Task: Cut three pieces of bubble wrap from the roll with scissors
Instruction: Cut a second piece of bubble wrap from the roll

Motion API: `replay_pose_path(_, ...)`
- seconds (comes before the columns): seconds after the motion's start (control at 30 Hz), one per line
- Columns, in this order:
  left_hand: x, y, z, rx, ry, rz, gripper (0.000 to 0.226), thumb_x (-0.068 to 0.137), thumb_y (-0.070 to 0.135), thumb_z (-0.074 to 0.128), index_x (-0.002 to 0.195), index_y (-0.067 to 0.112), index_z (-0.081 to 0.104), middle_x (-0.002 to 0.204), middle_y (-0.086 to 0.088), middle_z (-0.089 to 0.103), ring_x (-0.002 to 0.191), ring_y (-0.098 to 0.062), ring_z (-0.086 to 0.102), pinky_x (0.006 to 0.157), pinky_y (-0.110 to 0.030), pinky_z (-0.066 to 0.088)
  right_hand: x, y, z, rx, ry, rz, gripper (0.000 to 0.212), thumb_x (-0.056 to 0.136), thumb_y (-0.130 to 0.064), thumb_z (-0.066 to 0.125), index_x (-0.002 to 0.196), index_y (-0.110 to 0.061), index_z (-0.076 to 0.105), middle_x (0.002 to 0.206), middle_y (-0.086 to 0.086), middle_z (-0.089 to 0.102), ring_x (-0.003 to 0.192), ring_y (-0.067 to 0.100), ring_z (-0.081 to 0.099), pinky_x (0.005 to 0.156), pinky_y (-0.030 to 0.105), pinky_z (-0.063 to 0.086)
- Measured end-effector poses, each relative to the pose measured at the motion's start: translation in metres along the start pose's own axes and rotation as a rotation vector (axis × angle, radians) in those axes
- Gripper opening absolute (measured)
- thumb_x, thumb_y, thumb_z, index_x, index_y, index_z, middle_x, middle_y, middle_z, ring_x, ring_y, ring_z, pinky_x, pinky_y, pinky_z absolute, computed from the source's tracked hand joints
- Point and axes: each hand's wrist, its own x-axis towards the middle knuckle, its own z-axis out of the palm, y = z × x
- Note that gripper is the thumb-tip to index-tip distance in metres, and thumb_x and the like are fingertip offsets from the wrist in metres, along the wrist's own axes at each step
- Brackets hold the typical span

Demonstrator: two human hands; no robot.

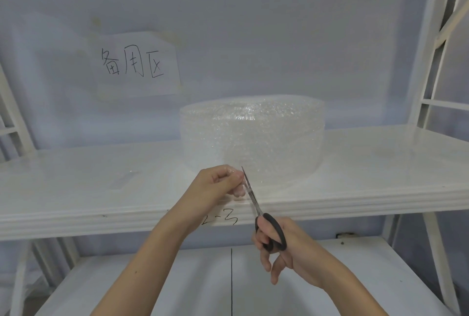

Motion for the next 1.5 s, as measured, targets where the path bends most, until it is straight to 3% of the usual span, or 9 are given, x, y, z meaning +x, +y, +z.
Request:
replay_pose_path(0.3, -0.001, 0.001, 0.002, -0.011, 0.014, 0.040, 0.023, 0.097, 0.020, 0.056, 0.079, 0.011, 0.067, 0.066, 0.008, 0.066, 0.065, -0.003, 0.059, 0.066, -0.010, 0.045, -0.007, 0.004, 0.000, 0.041, -0.039, -0.001, 0.046, 0.078, -0.056, 0.061, 0.060, -0.015, 0.049, 0.070, 0.001, 0.049, 0.052, 0.021, 0.050, 0.044, 0.028, 0.048)
replay_pose_path(0.63, -0.003, 0.002, 0.002, 0.049, 0.007, 0.049, 0.029, 0.095, 0.016, 0.059, 0.069, 0.022, 0.069, 0.066, 0.001, 0.069, 0.069, -0.006, 0.063, 0.073, -0.010, 0.048, 0.007, -0.011, 0.000, 0.104, -0.050, -0.043, 0.050, 0.076, -0.059, 0.060, 0.065, -0.013, 0.045, 0.068, 0.002, 0.048, 0.049, 0.019, 0.050, 0.041, 0.027, 0.048)
replay_pose_path(0.93, -0.002, -0.002, 0.002, 0.056, -0.040, 0.046, 0.022, 0.096, 0.017, 0.058, 0.077, 0.014, 0.069, 0.066, 0.001, 0.069, 0.068, -0.010, 0.062, 0.072, -0.018, 0.049, 0.008, -0.009, -0.002, 0.056, -0.020, -0.087, 0.041, 0.081, -0.051, 0.060, 0.052, -0.023, 0.053, 0.067, 0.004, 0.047, 0.046, 0.015, 0.047, 0.039, 0.024, 0.046)
replay_pose_path(1.07, -0.001, -0.004, 0.000, 0.048, -0.071, 0.045, 0.021, 0.096, 0.019, 0.060, 0.078, 0.015, 0.068, 0.068, -0.003, 0.069, 0.070, -0.012, 0.061, 0.072, -0.021, 0.050, 0.006, -0.011, -0.005, 0.008, -0.002, -0.067, 0.039, 0.092, -0.036, 0.056, 0.063, -0.010, 0.051, 0.067, 0.007, 0.043, 0.047, 0.015, 0.046, 0.040, 0.025, 0.047)
replay_pose_path(1.13, -0.002, -0.004, -0.001, 0.052, -0.089, 0.050, 0.021, 0.096, 0.020, 0.061, 0.078, 0.013, 0.068, 0.068, -0.003, 0.069, 0.069, -0.011, 0.061, 0.071, -0.020, 0.049, 0.006, -0.012, -0.006, 0.005, 0.003, -0.057, 0.040, 0.095, -0.031, 0.052, 0.060, -0.012, 0.048, 0.069, 0.007, 0.043, 0.047, 0.017, 0.046, 0.041, 0.026, 0.047)
replay_pose_path(1.27, -0.002, -0.003, -0.002, 0.054, -0.112, 0.048, 0.020, 0.095, 0.020, 0.061, 0.078, 0.013, 0.069, 0.066, -0.001, 0.068, 0.067, -0.010, 0.061, 0.070, -0.019, 0.049, 0.008, -0.018, -0.005, 0.019, -0.021, -0.080, 0.042, 0.082, -0.048, 0.058, 0.060, -0.014, 0.048, 0.068, 0.005, 0.047, 0.049, 0.019, 0.047, 0.041, 0.026, 0.048)
replay_pose_path(1.5, -0.002, -0.003, -0.003, 0.039, -0.108, 0.057, 0.022, 0.094, 0.017, 0.063, 0.073, 0.015, 0.071, 0.065, -0.001, 0.066, 0.067, -0.010, 0.061, 0.071, -0.018, 0.049, 0.012, -0.010, -0.003, -0.006, 0.023, -0.068, 0.039, 0.081, -0.041, 0.064, 0.063, -0.010, 0.052, 0.065, 0.007, 0.046, 0.045, 0.016, 0.047, 0.040, 0.024, 0.047)
